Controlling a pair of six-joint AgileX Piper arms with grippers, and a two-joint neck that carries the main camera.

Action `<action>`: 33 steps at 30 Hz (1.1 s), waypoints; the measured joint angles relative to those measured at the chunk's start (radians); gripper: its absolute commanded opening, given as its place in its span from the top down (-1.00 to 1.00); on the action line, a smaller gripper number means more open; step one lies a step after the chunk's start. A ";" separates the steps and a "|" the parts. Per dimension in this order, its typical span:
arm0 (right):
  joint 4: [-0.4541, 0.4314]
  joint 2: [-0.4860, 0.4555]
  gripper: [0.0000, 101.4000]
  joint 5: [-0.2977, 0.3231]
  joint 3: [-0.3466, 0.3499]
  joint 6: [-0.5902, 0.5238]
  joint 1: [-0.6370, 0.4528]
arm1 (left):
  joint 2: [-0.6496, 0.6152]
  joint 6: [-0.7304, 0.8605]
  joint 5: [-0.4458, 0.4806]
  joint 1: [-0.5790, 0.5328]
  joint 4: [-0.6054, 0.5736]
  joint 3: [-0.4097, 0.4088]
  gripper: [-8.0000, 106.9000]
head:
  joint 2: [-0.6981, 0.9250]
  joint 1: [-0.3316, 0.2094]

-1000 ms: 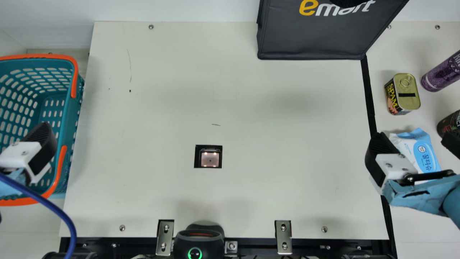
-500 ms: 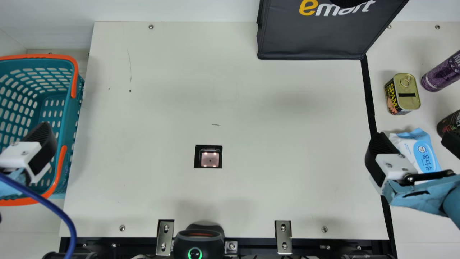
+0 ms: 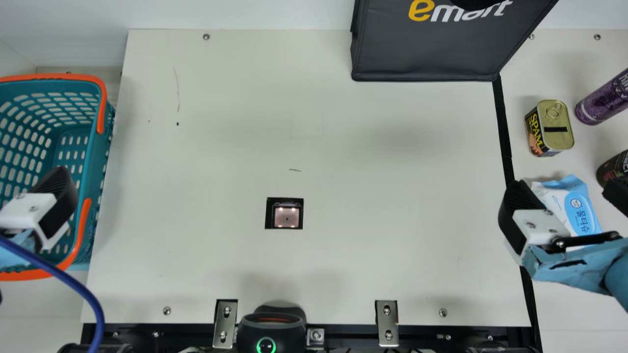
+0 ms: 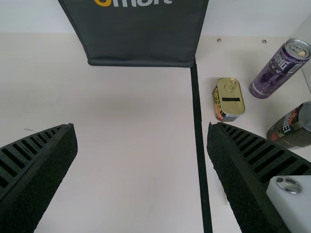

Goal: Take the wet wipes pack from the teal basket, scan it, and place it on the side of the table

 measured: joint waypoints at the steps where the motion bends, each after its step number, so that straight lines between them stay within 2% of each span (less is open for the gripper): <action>1: 0.000 0.000 -0.87 0.000 0.000 0.000 0.000 | 0.000 0.000 0.000 0.000 0.000 0.000 -0.71 | 0.000 0.000; 33: 0.000 0.000 -0.87 0.001 0.000 0.000 0.000 | 0.000 0.000 0.000 0.000 0.000 0.000 -0.71 | 0.000 0.000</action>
